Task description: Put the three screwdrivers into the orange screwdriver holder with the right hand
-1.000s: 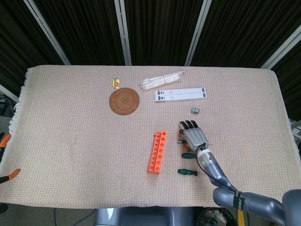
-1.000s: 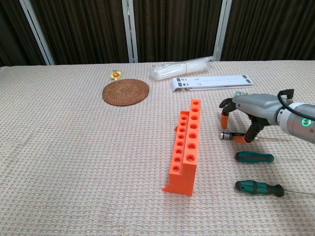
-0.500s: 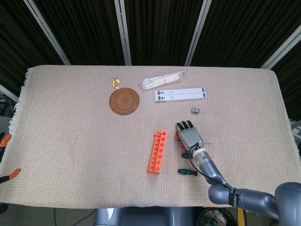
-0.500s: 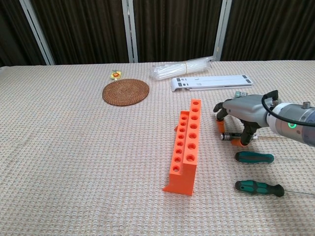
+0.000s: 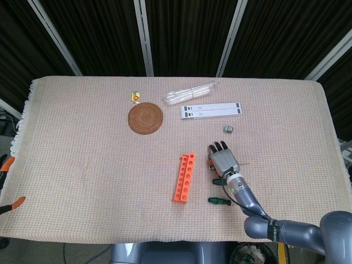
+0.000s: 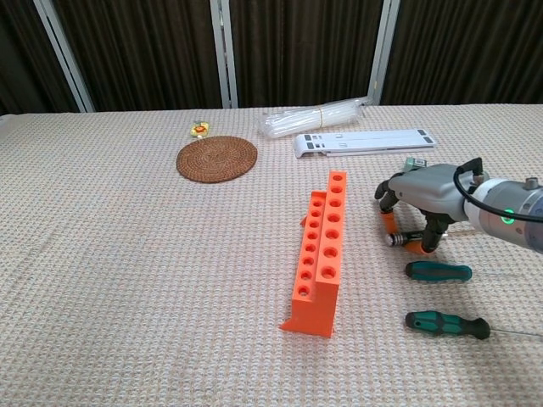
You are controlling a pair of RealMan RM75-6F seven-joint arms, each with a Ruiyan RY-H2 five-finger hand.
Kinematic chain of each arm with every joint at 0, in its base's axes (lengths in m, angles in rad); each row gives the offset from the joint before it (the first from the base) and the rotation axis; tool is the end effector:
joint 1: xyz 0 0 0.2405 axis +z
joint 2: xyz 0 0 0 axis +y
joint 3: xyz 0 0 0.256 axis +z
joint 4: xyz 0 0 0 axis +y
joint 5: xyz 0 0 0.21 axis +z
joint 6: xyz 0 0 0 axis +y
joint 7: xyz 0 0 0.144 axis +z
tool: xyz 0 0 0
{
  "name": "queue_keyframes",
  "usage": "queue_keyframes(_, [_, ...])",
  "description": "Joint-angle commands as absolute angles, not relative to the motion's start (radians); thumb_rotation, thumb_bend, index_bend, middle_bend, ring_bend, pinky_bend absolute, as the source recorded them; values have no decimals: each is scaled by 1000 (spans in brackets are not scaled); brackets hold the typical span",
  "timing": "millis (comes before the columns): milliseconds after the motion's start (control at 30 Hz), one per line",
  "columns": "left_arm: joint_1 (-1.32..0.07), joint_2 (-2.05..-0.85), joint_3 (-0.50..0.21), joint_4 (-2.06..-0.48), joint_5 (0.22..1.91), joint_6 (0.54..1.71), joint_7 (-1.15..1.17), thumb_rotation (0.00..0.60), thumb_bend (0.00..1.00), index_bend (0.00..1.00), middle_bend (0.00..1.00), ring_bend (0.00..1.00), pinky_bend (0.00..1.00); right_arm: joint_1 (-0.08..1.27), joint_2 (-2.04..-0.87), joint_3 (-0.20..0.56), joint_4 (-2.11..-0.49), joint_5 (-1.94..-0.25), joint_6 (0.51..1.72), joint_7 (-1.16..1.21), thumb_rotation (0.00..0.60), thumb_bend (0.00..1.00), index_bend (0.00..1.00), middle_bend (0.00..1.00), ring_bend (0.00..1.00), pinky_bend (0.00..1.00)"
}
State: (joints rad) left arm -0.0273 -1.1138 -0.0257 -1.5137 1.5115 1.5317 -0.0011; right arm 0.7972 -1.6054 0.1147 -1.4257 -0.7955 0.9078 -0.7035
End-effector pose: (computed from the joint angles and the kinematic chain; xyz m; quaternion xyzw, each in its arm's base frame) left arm -0.3373 0.1584 0.1733 -0.5987 -0.3640 -0.3508 0.6213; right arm -0.1763 -0.3423 -0.0453 0.7833 -0.3577 0.2171 0.4597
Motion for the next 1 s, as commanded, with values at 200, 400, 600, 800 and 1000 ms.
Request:
queue_keyframes(200, [-25,-1117,-27,-1510,1507,1534,3,600,83,0,0,0,0,803,-1611,90,-1411,-838,940,-728,600,344,532,127,0,0])
queue_keyframes(400, [-24,-1117,-24,-1508,1509,1533,-3,600,83,0,0,0,0,784,-1605,87,-1432,-903,991,-694,600,346,546,139,0,0])
queue_keyframes(600, [-26,-1118,-23,-1506,1512,1531,-8,600,83,0,0,0,0,739,-1543,139,-1527,-942,1021,-529,600,348,552,153,0,0])
queue_keyframes(800, [-29,-1121,-21,-1506,1520,1531,-4,600,82,0,0,0,0,681,-1420,255,-1690,-917,952,-200,600,356,562,171,0,0])
queue_keyframes(1000, [-34,-1120,-19,-1517,1529,1528,5,600,84,0,0,0,0,617,-1311,370,-1789,-913,823,171,600,359,569,179,0,0])
